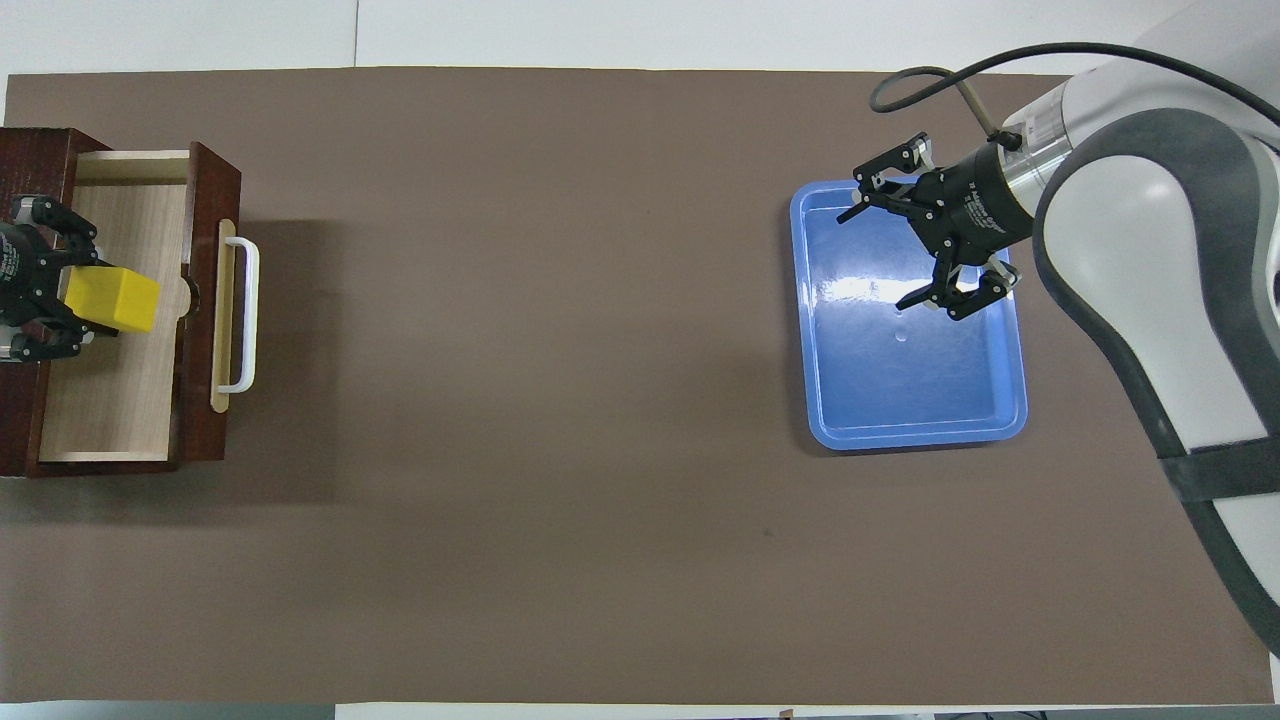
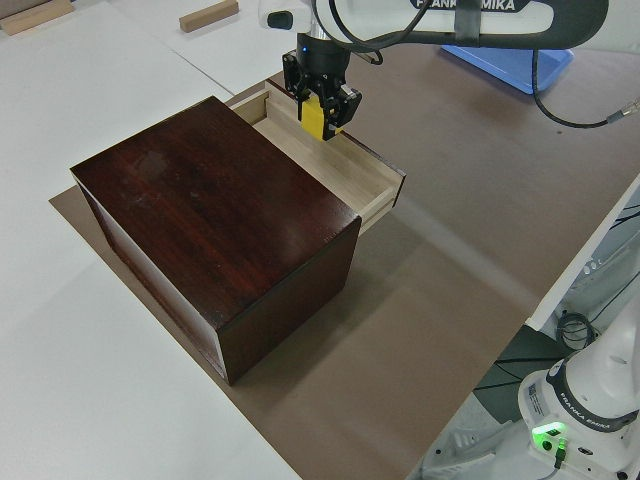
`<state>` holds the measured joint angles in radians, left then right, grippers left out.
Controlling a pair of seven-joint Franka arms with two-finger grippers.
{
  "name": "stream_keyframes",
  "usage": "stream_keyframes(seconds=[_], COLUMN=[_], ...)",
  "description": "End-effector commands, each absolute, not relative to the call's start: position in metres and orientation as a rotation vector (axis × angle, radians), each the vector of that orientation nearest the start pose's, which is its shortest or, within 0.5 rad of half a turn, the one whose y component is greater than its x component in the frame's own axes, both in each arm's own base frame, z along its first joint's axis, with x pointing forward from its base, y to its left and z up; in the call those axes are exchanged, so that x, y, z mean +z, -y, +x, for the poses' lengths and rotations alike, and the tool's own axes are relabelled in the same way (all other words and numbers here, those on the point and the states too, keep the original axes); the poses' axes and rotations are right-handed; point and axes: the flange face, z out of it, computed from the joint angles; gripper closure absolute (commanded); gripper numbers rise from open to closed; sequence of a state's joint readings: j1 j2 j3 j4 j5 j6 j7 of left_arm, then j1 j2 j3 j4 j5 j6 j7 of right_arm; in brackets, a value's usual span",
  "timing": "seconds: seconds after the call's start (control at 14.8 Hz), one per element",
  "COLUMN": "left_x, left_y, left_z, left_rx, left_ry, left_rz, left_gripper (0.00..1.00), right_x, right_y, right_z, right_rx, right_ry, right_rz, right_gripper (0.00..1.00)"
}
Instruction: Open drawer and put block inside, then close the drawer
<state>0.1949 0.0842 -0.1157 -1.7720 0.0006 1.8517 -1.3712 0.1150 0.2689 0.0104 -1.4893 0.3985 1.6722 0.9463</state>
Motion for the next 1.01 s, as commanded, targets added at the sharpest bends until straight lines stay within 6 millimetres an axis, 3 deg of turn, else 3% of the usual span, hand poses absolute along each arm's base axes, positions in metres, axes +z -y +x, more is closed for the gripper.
stream_keyframes(seconds=[0.0,0.34,0.47,0.54,0.74,0.81,0.95], left_x=[0.489,0.447,0.448,0.449,0.492,0.512,0.516], left_y=[-0.066,-0.071,-0.068,-0.065,-0.062,-0.045,0.028], left_z=[0.571,0.556,0.555,0.558,0.582,0.595,0.605], left_rx=[-0.005,0.013,0.01,0.001,0.007,0.015,0.002], left_ry=[2.092,2.095,2.094,2.084,2.06,2.046,2.042], left_rz=[-2.371,-2.355,-2.355,-2.363,-2.361,-2.376,-2.369], left_gripper=[1.0,1.0,0.28,0.0,0.0,0.0,0.0], right_x=[0.531,0.561,0.576,0.584,0.609,0.616,0.628], right_y=[-0.087,-0.038,-0.027,-0.019,0.0,0.003,0.015], right_z=[0.615,0.595,0.584,0.578,0.557,0.55,0.536], right_rx=[0.337,0.213,0.165,0.148,0.088,0.093,0.12], right_ry=[-0.919,-0.449,-0.253,-0.186,0.009,0.055,0.122], right_rz=[-2.723,-2.969,-3.049,-3.069,-3.116,-3.12,-3.132], right_gripper=[0.0,0.0,0.0,0.0,0.0,0.0,0.0])
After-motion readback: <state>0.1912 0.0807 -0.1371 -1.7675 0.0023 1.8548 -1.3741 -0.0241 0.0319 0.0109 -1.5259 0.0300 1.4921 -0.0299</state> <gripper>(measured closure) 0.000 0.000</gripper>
